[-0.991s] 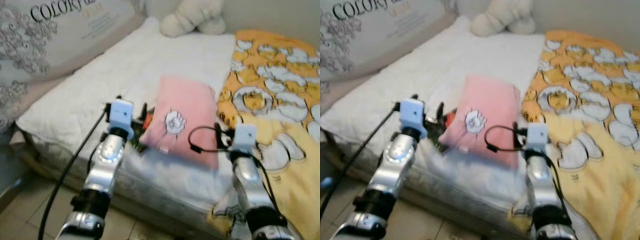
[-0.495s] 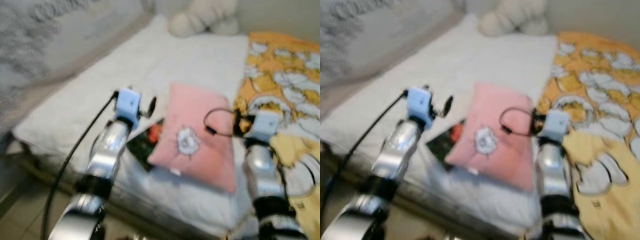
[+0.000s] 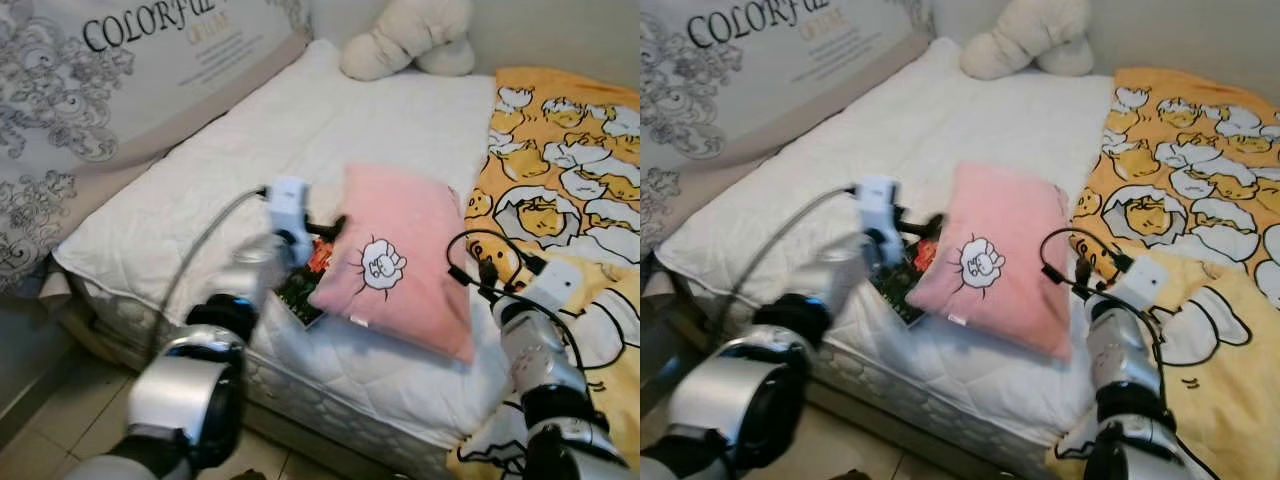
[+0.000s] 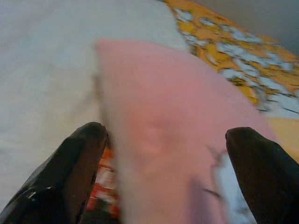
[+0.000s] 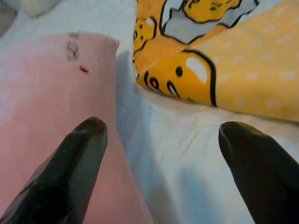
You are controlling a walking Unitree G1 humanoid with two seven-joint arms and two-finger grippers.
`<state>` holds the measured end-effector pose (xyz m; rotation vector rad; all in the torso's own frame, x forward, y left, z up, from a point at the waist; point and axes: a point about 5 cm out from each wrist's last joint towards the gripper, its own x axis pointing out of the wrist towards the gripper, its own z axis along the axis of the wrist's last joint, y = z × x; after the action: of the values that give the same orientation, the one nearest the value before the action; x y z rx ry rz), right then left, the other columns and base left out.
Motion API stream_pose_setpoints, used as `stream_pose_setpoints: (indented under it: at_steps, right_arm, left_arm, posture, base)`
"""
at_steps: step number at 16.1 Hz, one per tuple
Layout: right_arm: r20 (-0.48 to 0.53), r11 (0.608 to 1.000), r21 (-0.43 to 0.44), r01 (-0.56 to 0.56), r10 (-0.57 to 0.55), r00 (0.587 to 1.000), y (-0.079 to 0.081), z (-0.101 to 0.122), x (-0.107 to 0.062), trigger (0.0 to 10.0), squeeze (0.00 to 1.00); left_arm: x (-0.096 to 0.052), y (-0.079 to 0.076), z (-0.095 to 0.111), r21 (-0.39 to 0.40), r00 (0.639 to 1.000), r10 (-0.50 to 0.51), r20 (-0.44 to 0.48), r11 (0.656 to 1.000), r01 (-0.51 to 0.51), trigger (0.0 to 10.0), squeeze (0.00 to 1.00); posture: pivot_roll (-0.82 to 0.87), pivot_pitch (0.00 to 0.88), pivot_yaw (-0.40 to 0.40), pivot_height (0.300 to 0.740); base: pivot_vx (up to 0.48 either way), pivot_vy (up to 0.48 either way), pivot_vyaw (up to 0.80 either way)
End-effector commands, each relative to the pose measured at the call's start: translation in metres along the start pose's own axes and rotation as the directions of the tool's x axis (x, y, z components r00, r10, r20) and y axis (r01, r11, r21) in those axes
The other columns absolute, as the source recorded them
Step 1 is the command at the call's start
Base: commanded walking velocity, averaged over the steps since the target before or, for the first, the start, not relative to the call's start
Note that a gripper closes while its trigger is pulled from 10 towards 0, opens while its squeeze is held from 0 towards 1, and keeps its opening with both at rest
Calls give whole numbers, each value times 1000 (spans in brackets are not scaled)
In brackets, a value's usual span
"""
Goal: Clean up the room
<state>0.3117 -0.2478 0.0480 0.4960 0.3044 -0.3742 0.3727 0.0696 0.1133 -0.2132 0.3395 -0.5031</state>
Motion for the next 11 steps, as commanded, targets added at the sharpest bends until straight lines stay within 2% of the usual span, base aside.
stream_pose_setpoints:
  at_steps: [1, 2, 4, 5, 6, 8, 10, 11]
  right_arm:
    - [9, 1000, 11, -14, 14, 1000, -1, 10, 4, 10000, 0]
    - [13, 999, 0, -32, 32, 999, 2, 14, 5, 10000, 0]
    - [-15, 997, 19, -68, 68, 998, 10, 15, 9, 10000, 0]
    - [-63, 991, 104, -80, 87, 994, 21, 8, 13, 10000, 0]
    - [-78, 988, 118, -96, 106, 991, 27, 5, 13, 10000, 0]
    - [-137, 979, 151, -133, 154, 979, 44, -15, 11, 10000, 0]
    - [-183, 975, 158, -159, 187, 965, 54, -30, 8, 10000, 0]
    - [-216, 976, 152, -157, 187, 958, 57, -39, 6, 10000, 0]
  left_arm:
    - [6, -10, 9, -13, 999, -39, 11, 999, 39, 10000, 0]
    - [9, -17, 11, -9, 998, -55, 9, 998, 55, 10000, 0]
    - [12, -23, -1, 0, 997, -51, -65, 999, 51, 10000, 0]
    - [13, -27, -18, 24, 990, -21, -143, 999, 25, 10000, 0]
    - [12, -27, -21, 37, 989, 2, -149, 999, 4, 10000, 0]
    - [12, -25, -27, 126, 987, 75, -142, 990, -57, 10000, 0]
    - [11, -22, -28, 102, 984, 119, -129, 989, -106, 10000, 0]
    - [11, -21, -30, 28, 984, 119, -133, 993, -117, 10000, 0]
  posture:
    - [-5, 0, 0, 740]
    - [-10, 0, 4, 740]
    - [-14, 15, 9, 740]
    - [-18, 37, 18, 740]
    - [-16, 39, 18, 740]
    - [-24, 61, 20, 740]
    - [-25, 77, 23, 740]
    - [-20, 88, 19, 740]
  base:
    - [0, 0, 0]
    - [0, 0, 0]
    - [0, 0, 0]
    - [0, 0, 0]
    - [0, 0, 0]
    - [0, 0, 0]
    - [0, 0, 0]
    - [0, 0, 0]
